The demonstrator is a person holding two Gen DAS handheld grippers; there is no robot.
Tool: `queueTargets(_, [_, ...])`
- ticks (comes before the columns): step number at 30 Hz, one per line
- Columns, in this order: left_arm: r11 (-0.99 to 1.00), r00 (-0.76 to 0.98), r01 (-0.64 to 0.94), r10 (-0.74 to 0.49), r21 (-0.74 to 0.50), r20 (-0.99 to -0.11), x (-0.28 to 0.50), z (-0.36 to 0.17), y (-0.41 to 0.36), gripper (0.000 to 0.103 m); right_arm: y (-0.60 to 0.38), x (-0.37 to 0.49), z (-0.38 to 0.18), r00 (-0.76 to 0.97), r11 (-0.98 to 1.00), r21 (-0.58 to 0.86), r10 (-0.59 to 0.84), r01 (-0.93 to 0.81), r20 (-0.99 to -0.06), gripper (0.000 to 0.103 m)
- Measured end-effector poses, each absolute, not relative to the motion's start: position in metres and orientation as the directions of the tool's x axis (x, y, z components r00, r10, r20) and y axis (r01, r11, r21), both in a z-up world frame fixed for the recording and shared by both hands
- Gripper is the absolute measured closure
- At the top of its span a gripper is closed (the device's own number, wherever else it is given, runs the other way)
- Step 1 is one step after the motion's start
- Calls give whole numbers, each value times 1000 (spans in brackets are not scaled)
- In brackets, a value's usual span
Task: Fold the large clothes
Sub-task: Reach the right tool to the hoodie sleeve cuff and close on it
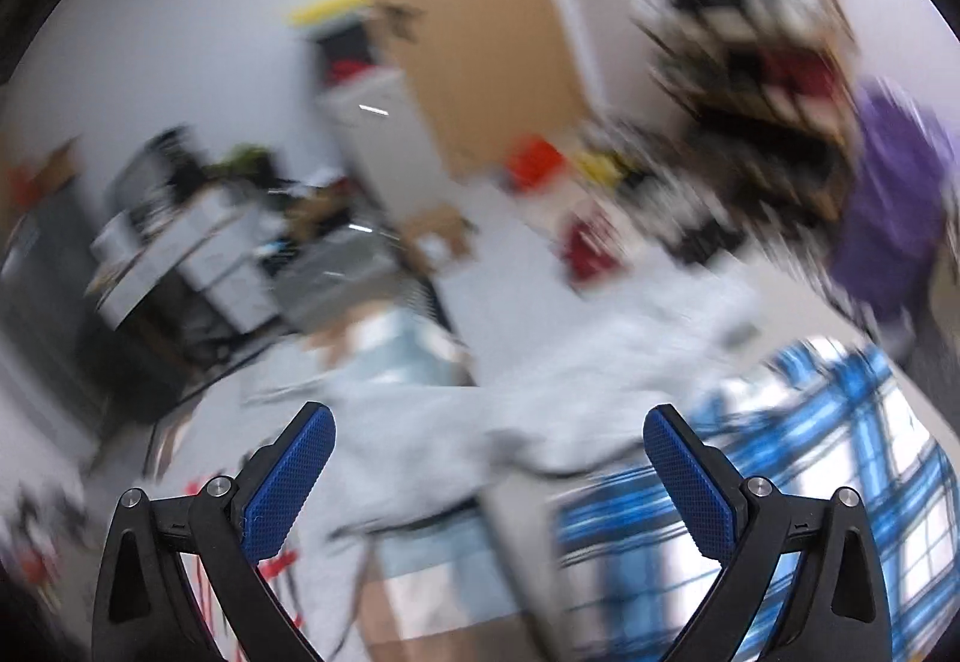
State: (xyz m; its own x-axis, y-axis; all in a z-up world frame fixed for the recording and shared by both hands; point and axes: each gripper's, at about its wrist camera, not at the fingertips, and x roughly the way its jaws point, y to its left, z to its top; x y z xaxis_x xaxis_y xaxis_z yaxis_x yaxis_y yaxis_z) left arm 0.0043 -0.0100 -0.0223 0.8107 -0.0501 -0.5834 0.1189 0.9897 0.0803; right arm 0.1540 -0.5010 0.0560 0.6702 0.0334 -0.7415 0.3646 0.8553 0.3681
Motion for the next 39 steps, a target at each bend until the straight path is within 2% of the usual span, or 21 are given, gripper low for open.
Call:
queueTargets(1, [987,810,122,-39,103,-585,5,-25,-11,1,-527,165,40,619,803,409,65,434,-783,0])
queueTargets(5, [979,795,129,-6,159,-607,10,-35,-10,1,-585,190,-3,542,659,490,146,570,-828,0])
queueTargets(11, [981,763,130,-7,143,-646,19,-43,-7,1,-593,234,-18,414,737,340,90,584,-906,0])
queueTargets(16, [978,745,150,-17,143,-667,21,-49,-14,1,-591,270,-25,321,757,237,38,609,-946,6])
queueTargets(17, [977,744,154,-15,149,-668,21,-49,-16,1,-594,273,-26,307,752,223,29,620,-951,15])
queueTargets(19, [973,745,164,-15,162,-667,20,-49,-19,1,-596,278,-31,271,741,182,0,647,-963,42])
queueTargets(20, [972,747,167,-14,167,-665,20,-49,-20,1,-597,281,-33,258,741,164,-12,651,-966,66])
queueTargets(21, [971,748,169,-14,170,-664,21,-49,-20,1,-595,284,-31,262,751,156,-23,641,-965,78])
queueTargets(22, [970,747,171,-15,170,-665,20,-49,-21,1,-593,286,-29,277,762,153,-36,629,-960,79])
queueTargets(23, [971,745,174,-18,167,-667,20,-50,-20,1,-593,285,-24,306,771,152,-58,618,-950,86])
queueTargets(27, [972,738,175,-24,157,-675,24,-50,-17,1,-603,271,4,460,771,224,-100,596,-882,90])
queueTargets(29, [973,740,172,-24,155,-672,24,-50,-16,1,-607,262,24,558,772,274,-123,573,-821,91])
queueTargets(31, [974,742,167,-23,152,-670,25,-49,-16,1,-614,241,55,671,773,312,-191,552,-716,97])
queueTargets(33, [975,741,165,-24,147,-671,26,-50,-16,1,-620,225,79,741,769,352,-224,534,-633,97])
queueTargets(35, [976,739,165,-27,141,-673,26,-50,-17,1,-623,218,98,768,773,353,-255,527,-588,97])
queueTargets(37, [976,736,167,-31,137,-676,26,-50,-17,1,-628,219,105,764,773,369,-220,515,-606,96])
queueTargets(39, [977,733,173,-45,122,-679,24,-49,-17,1,-630,227,94,722,777,370,-152,510,-675,96])
